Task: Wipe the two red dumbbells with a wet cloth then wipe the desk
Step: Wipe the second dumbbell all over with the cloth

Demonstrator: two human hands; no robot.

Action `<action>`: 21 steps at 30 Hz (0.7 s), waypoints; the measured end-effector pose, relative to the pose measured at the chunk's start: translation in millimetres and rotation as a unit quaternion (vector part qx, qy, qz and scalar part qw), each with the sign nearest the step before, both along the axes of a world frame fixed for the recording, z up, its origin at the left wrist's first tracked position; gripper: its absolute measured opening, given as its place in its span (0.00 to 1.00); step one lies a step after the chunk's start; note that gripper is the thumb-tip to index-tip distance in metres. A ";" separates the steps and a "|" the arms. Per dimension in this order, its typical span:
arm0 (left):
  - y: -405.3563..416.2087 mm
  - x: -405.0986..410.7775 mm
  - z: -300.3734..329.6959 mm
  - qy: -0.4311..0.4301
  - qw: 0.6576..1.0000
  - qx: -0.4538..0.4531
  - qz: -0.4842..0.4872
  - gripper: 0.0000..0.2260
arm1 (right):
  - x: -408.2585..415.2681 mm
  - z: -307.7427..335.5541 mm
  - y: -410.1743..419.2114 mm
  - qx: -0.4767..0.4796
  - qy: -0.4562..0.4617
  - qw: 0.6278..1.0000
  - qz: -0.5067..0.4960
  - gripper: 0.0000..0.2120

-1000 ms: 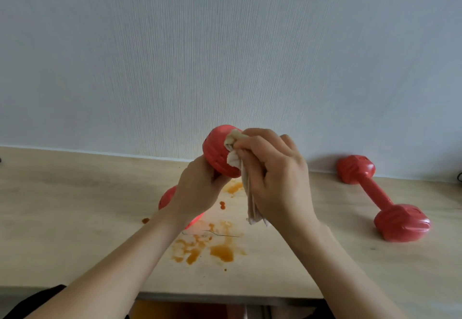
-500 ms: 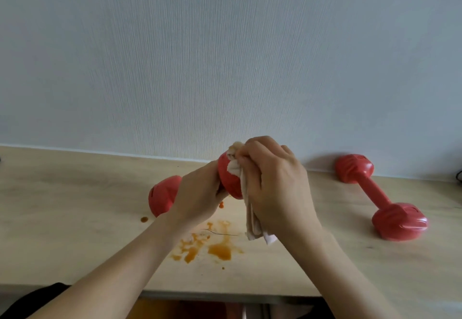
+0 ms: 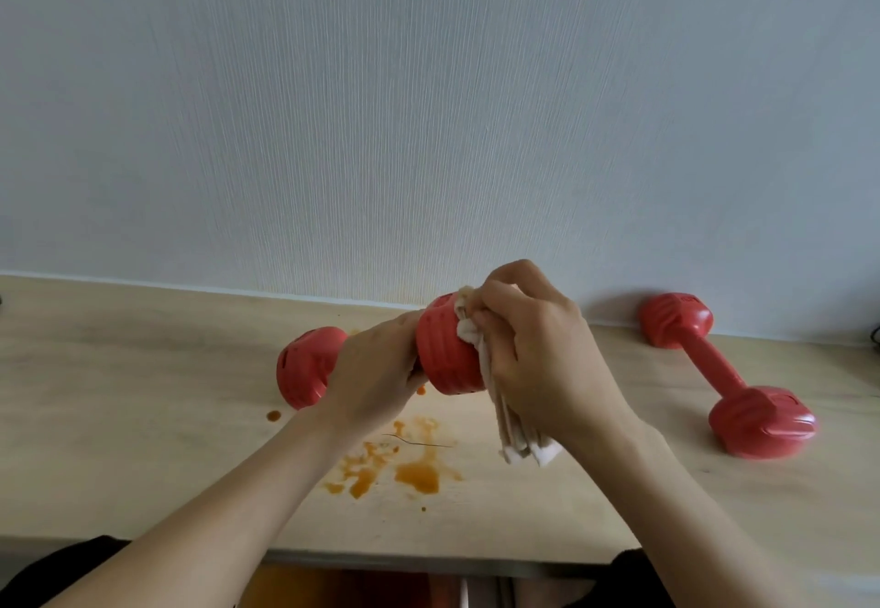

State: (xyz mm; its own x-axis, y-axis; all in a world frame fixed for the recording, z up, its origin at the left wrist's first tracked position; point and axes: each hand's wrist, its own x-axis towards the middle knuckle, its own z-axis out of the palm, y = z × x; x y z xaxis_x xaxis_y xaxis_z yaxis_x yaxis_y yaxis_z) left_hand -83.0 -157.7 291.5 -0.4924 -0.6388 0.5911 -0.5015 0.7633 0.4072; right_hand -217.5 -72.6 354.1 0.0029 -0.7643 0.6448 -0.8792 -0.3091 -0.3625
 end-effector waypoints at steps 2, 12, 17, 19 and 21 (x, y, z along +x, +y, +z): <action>0.4 0.0 -0.8 -0.017 1.000 -0.001 0.004 0.10 | -6.6 -1.4 -6.1 0.026 -0.039 0.999 -0.016 0.09; 1.6 3.3 3.1 -0.050 0.998 0.026 -0.002 0.06 | 9.5 -8.8 9.0 -0.028 -0.019 0.999 -0.003 0.07; 5.5 1.9 5.0 -0.042 0.999 0.023 0.007 0.09 | 6.4 -1.0 -8.0 0.000 -0.052 0.999 0.005 0.07; 9.8 3.2 6.1 -0.040 0.999 0.027 -0.006 0.14 | -9.2 3.4 -22.1 0.082 -0.119 0.989 0.019 0.08; 14.2 3.7 8.0 -0.041 0.998 0.020 -0.031 0.20 | -20.5 5.2 -29.8 0.167 -0.197 0.965 0.053 0.10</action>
State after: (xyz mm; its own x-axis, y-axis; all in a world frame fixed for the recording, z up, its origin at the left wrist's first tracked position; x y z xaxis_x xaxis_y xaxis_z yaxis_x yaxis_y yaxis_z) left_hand -79.3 -143.5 299.5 -0.5774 -0.6289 0.5207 -0.4877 0.7771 0.3977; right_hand -238.0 -102.4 359.3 -0.1029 -0.9387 0.3290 -0.6226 -0.1972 -0.7573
